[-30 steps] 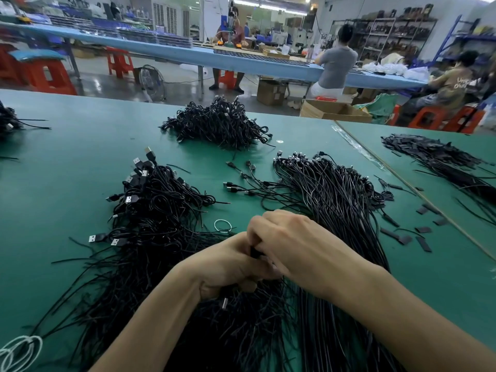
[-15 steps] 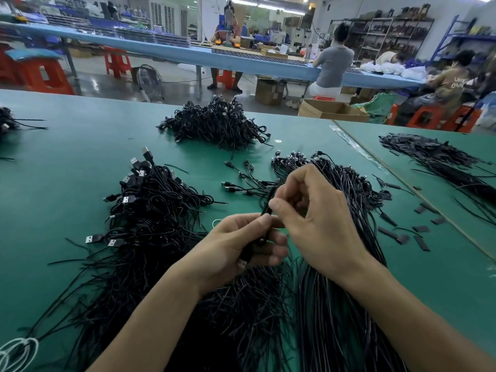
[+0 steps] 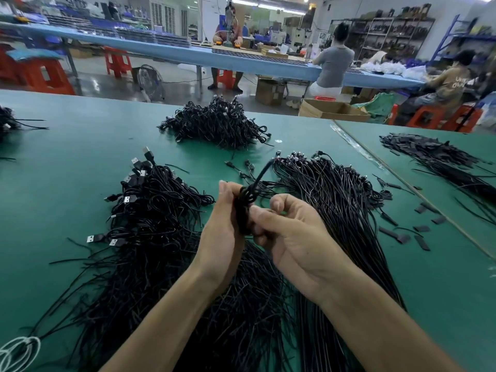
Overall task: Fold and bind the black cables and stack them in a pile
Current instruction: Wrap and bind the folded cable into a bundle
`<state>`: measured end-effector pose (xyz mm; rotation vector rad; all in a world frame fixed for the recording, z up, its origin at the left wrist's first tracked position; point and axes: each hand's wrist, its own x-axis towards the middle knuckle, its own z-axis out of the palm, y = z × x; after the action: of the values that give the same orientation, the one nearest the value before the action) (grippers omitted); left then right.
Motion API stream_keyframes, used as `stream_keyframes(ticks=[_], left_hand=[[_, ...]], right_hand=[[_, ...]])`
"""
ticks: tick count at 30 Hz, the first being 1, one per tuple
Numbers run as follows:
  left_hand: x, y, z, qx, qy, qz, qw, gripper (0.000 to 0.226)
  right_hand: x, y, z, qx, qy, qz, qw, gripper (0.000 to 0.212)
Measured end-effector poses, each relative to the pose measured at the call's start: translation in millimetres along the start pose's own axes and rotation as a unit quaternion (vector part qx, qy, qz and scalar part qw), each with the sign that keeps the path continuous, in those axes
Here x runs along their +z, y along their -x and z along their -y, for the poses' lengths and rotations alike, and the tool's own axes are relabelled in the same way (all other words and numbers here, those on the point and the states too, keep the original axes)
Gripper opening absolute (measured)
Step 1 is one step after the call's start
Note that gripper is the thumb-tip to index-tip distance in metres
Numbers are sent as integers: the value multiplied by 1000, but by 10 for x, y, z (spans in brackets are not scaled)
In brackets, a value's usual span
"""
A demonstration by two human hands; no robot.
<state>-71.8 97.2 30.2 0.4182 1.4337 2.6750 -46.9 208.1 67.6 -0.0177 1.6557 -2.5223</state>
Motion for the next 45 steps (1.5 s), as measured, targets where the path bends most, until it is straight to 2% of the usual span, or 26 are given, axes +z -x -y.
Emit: stream_keyframes(ticks=[4,7,9,10,12,16,18,20,25,27,29,31,33,36,38,40,42,45], left_hand=[[-58,-44,-10,29,-6,1,1000,25],[-130,-61,-8,76,-130,-25,988,15],[-185,-55,-9,87,-275,-81,954,40],[-199,-60,-9,87,-307,-107,942,51],[-212,-75,-14,59,-278,-105,953,62],[-198,-82,-45,-86,-153,-45,983,69],[-200,-73,-74,-139,-99,-18,985,67],[-203,-67,-95,-152,-60,1,987,59],[-202,-50,-74,-74,-113,-8,991,61],[-207,-52,-51,-42,-139,-12,989,63],[-198,-50,-28,14,-208,-6,978,50],[-182,-36,23,95,-302,-13,948,32],[-166,-18,76,171,-384,-44,906,23],[-162,-11,116,262,-475,-54,838,26],[-164,-8,144,294,-506,-27,811,27],[-161,3,147,285,-489,22,824,22],[-135,24,139,257,-454,49,852,28],[-99,24,131,221,-430,13,875,22]], right_hand=[[-14,-22,-57,23,-22,10,999,36],[-82,-45,-26,-11,-37,20,999,33],[-155,-58,23,-47,-28,23,998,31],[-192,-71,36,-63,-20,23,998,32],[-254,-99,39,-91,8,22,996,35],[-308,-145,3,-159,124,10,979,37],[-326,-152,-6,-187,167,18,968,39],[-338,-148,-11,-201,221,27,954,42],[-391,-99,41,-203,343,13,917,41],[-406,-87,58,-191,360,14,913,41],[-420,-98,54,-180,365,4,914,42],[-424,-121,39,-165,349,-7,923,40],[-436,-148,3,-146,306,-22,941,38],[-461,-175,-28,-117,235,-41,964,36],[-476,-189,-9,-110,187,-52,975,35],[-500,-199,34,-121,141,-59,981,34],[-519,-193,62,-138,139,-59,979,33],[-498,-167,40,-175,216,-50,959,33]])
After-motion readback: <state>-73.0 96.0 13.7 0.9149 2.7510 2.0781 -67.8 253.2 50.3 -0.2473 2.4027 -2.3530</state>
